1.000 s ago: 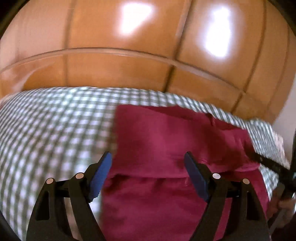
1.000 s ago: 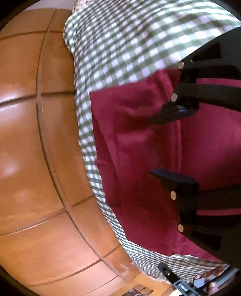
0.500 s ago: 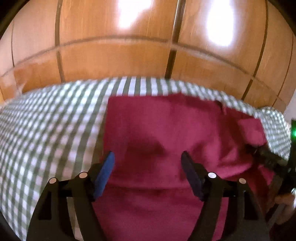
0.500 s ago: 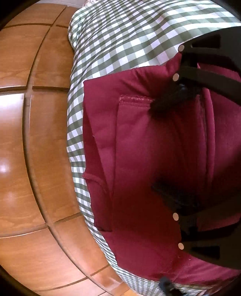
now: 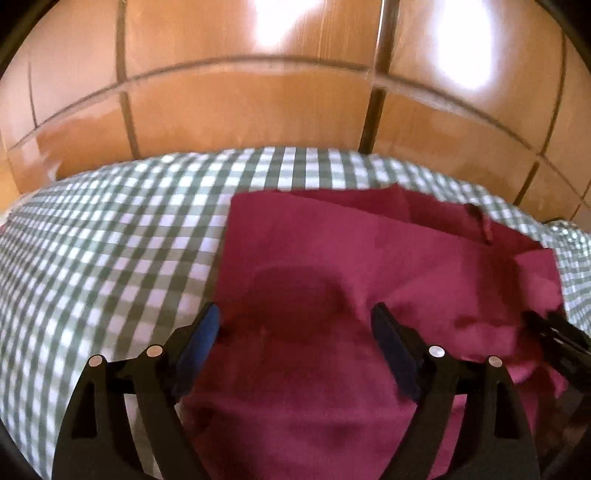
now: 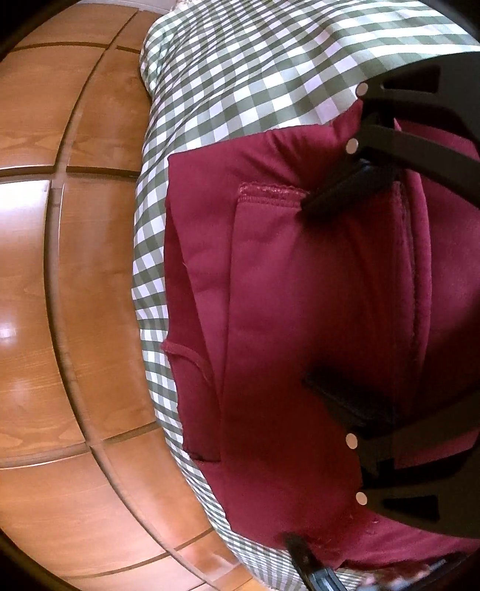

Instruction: Fold small clothes

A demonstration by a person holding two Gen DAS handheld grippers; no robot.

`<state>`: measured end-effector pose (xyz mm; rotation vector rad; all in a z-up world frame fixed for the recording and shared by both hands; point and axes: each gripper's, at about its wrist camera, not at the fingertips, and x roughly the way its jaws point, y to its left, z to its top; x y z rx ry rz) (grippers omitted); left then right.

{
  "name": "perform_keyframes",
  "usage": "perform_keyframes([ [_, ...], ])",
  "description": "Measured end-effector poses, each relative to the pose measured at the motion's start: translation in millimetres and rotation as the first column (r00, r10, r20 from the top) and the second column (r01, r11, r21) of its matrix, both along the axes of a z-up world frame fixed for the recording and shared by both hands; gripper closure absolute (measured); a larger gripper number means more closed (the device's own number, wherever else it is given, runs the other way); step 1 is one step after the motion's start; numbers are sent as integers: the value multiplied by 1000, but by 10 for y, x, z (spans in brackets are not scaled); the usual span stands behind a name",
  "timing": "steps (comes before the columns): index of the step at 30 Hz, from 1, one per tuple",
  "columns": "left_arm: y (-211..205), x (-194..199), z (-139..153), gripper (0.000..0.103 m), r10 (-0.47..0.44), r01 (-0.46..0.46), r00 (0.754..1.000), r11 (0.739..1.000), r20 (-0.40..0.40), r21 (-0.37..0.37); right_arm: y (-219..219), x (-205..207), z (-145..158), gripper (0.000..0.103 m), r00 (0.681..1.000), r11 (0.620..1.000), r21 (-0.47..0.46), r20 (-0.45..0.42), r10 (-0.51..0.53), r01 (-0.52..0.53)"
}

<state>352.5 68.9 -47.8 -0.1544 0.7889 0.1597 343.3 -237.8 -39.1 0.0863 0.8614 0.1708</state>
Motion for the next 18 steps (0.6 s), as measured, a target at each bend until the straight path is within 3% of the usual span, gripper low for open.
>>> perform_keyframes([
  [9, -91, -786, 416, 15, -15, 13, 993, 1000, 119, 15, 28, -37, 27, 14, 1000, 999, -37, 8, -1, 1],
  [11, -87, -913, 466, 15, -20, 19, 992, 1000, 123, 7, 60, -53, 41, 11, 1000, 998, -62, 6, -2, 3],
  [13, -88, -1051, 528, 15, -26, 25, 991, 1000, 128, 8, 90, -94, 84, 2, 999, 992, -121, -1, -38, 38],
  [18, -73, -1344, 632, 15, -37, 35, 989, 999, 142, 14, 18, -347, 208, 2, 999, 996, -71, -16, -52, 51],
])
